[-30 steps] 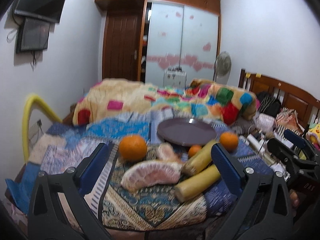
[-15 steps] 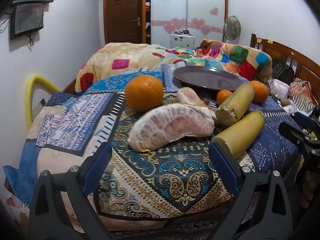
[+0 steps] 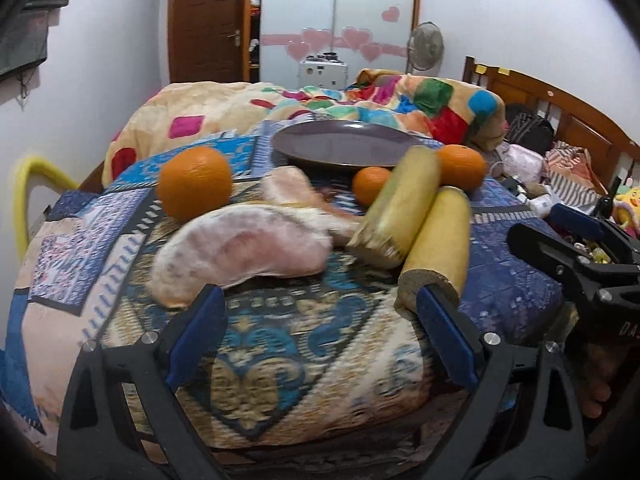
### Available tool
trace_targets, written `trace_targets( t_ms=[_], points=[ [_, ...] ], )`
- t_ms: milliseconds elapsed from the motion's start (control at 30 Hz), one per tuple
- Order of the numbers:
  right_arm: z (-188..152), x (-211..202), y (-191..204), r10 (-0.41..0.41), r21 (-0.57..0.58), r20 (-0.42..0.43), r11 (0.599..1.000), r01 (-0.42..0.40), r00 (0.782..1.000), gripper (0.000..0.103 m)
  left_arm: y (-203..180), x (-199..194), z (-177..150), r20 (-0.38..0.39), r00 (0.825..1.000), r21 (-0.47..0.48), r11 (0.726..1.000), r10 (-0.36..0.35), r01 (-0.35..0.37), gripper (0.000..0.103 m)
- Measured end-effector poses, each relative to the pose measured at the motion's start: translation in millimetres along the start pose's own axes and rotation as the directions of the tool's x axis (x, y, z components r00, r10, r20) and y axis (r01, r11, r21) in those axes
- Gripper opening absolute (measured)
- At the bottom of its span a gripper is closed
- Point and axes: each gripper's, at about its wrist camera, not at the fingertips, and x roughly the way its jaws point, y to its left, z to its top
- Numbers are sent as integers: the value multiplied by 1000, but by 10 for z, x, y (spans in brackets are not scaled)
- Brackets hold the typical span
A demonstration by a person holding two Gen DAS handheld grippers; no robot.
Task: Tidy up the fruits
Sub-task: 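Grasp a yellow tube with the right gripper while the left approaches a pomelo segment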
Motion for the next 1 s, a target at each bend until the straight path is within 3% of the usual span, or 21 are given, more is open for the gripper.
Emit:
trace_targets(
  t_ms=[167,367,567,833,1000],
  points=[
    [50,40,41,19,7,-8,1000,-19,1000,103,0,-32,20,10,1000,10,1000,6,-7,98],
    [74,183,163,79,32,-35,996,-77,996,103,400,-167,66,36,995,-9,996,93,-93,98],
    [40,348,338,98,30,-74,995,-96,992,103,731,-65,169,22,989,-5,989,149,-149,98],
    [6,510,547,76,-26,-123,996,-80,989,103,823,200,173,-28,998,-43,997,62,-63,98],
    [-39,515,445,40,-36,-136,998,-46,990,96,822,222,171,-35,999,-70,997,-29,26,77]
  ],
)
